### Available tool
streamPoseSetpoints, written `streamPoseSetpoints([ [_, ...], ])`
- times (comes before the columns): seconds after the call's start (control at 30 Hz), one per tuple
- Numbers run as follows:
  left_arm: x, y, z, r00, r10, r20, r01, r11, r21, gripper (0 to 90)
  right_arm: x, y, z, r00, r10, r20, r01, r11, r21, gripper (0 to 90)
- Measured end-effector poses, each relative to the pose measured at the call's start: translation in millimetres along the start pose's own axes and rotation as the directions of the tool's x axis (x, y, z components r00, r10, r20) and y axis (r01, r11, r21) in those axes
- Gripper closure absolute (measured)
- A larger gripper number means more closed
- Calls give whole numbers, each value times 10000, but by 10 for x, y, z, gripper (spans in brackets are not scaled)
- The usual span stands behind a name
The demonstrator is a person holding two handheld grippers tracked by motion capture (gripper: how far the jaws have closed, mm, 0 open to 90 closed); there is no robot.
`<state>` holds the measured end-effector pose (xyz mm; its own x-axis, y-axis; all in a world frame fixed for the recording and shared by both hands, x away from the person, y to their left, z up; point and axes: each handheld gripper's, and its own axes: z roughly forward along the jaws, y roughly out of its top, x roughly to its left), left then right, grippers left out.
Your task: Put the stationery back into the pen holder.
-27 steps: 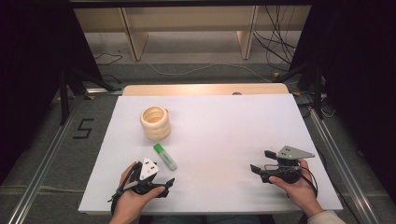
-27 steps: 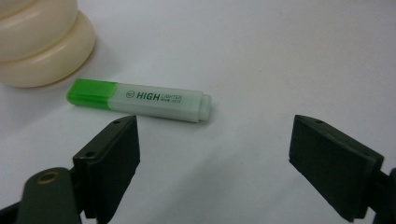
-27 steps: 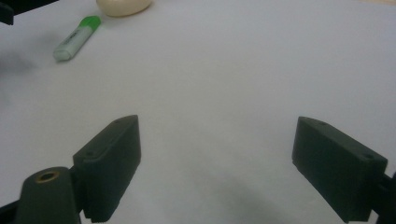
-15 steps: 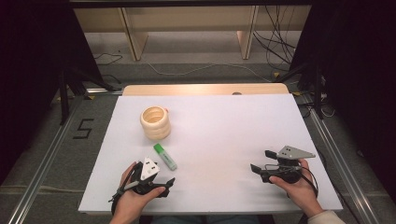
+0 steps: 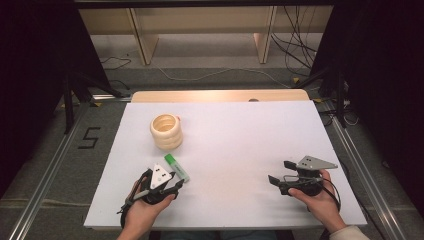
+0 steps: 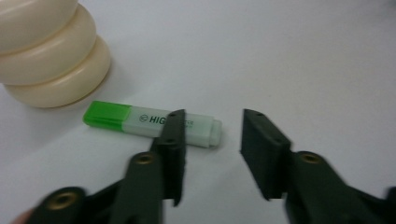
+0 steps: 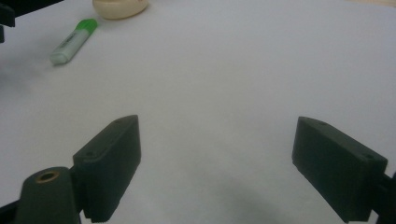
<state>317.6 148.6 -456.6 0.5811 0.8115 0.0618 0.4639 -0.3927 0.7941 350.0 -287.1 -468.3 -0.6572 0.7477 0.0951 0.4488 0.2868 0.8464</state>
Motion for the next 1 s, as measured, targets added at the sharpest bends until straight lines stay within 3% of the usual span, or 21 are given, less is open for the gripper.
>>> streamPoseSetpoints([
  [0.1, 24, 48, 58, 9998, -164, 62, 161, 9989, 448, 803, 8, -14, 3, 9999, -111, -63, 111, 9999, 25, 165],
  [0.2, 37, 83, 137, 9996, -294, 56, 289, 9969, 735, 891, 9, -17, -10, 10000, -11, -75, 11, 10000, 55, 165],
  [0.4, 63, 189, 272, 9994, -343, 2, 342, 9957, 861, 897, 8, -12, 9, 10000, -39, -79, 39, 10000, 51, 165],
  [0.53, 100, 274, 458, 9993, -366, -5, 364, 9926, 1161, 897, 14, -9, 15, 9999, -86, -61, 86, 9999, 89, 165],
  [0.8, 42, 353, 705, 9998, -159, -70, 169, 9848, 1731, 897, 7, -16, 14, 9999, -123, -111, 123, 9999, 56, 165],
  [1.0, 2, 371, 796, 10000, -89, -40, 95, 9793, 2021, 897, 8, -15, 13, 9999, -97, -120, 98, 9999, 69, 165],
])
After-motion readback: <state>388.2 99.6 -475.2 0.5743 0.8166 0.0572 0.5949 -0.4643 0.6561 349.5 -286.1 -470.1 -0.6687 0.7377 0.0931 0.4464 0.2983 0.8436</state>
